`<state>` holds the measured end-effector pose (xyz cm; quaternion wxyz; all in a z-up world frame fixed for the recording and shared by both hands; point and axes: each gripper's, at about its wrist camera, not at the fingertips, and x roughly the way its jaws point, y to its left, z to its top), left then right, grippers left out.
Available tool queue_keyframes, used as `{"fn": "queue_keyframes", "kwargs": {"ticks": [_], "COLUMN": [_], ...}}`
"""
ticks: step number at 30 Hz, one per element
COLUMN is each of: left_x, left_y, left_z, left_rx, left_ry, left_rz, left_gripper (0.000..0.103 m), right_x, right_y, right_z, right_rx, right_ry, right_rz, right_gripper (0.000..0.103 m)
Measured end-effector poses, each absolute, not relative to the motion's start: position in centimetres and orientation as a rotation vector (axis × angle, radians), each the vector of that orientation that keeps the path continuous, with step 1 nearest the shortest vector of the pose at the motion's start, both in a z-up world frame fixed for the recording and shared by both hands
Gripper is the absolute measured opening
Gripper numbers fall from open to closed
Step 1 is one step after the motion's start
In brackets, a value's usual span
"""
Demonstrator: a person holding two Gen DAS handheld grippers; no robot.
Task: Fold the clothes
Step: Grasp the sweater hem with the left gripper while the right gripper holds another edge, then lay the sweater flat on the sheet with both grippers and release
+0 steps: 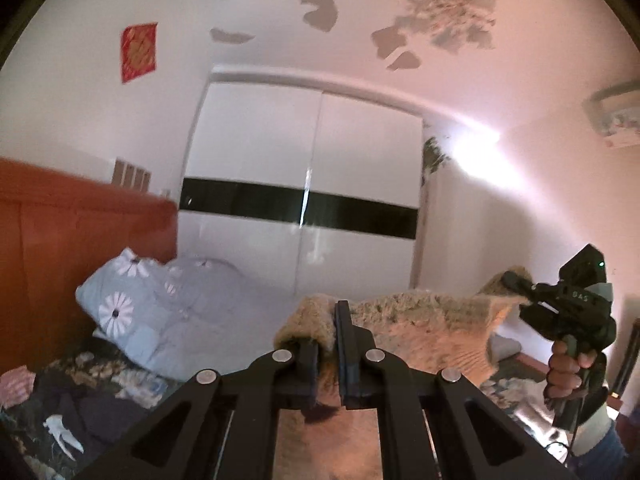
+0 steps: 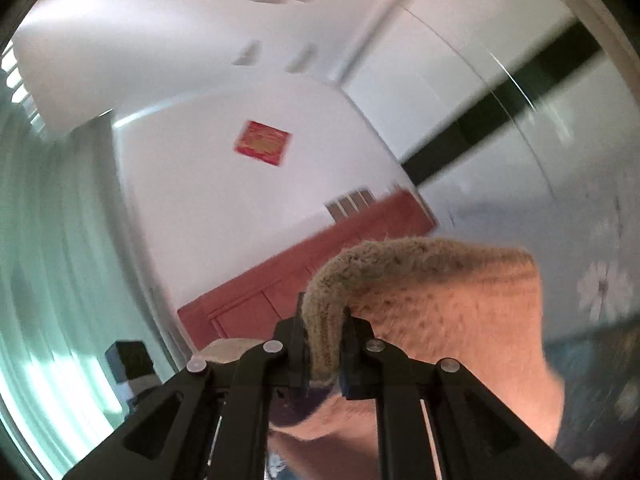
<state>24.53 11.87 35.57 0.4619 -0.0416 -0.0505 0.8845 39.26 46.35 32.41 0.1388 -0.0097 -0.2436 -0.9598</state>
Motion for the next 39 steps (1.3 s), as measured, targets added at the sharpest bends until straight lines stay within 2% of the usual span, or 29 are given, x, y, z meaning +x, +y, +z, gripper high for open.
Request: {"fn": "queue_keyframes", "kwargs": {"ticks": [4, 8, 12, 20, 25, 30, 35, 38, 39], "left_x": [24.5, 20.1, 14.2, -0.1, -8.0, -12.8, -14.0, -14.2, -14.4], "left_y": [13.1, 16.7, 21.4, 29.9, 33.8, 34.6, 35.2, 33.5, 32.9], "left_z": [35.6, 32.0, 26.3, 11.0, 3.0, 1.4, -1.1, -1.0, -0.9], "left_rx": [-0.093, -0.228, -0.401, -0.814, -1.034, -1.069, -1.159, -1.187, -1.202], "left_ry": [-0.073, -0.035, 0.028, 0.083, 0.068, -0.002, 0.106, 0.016, -0.036], "left_rz": [2.178, 2.182, 2.199, 2.159, 2.107, 2.102, 2.003, 1.941, 1.922], "left_gripper": [0.008, 0.008, 0.006, 0.005, 0.005, 0.005, 0.007, 0.011, 0.014], "right_x": [40.8, 38.4, 33.3, 18.2, 10.8, 5.0, 1.5, 1.4, 1.8], "right_y": [45.5, 47.7, 51.9, 60.3, 63.6, 65.1, 64.6, 64.5, 64.4], "right_z": [33.6, 30.5, 23.9, 6.4, 0.0, -0.8, -3.2, -3.1, -2.9], "right_rx": [-0.013, 0.125, 0.285, 0.738, 0.919, 0.979, 1.284, 1.27, 1.22], "right_ry": [-0.61, -0.679, -0.858, -1.252, -1.438, -1.456, -1.381, -1.353, -1.349], "right_rz": [-2.853, -2.885, -2.875, -2.891, -2.826, -2.807, -2.842, -2.842, -2.827], "right_gripper": [0.011, 0.011, 0.011, 0.011, 0.011, 0.011, 0.014, 0.027, 0.044]}}
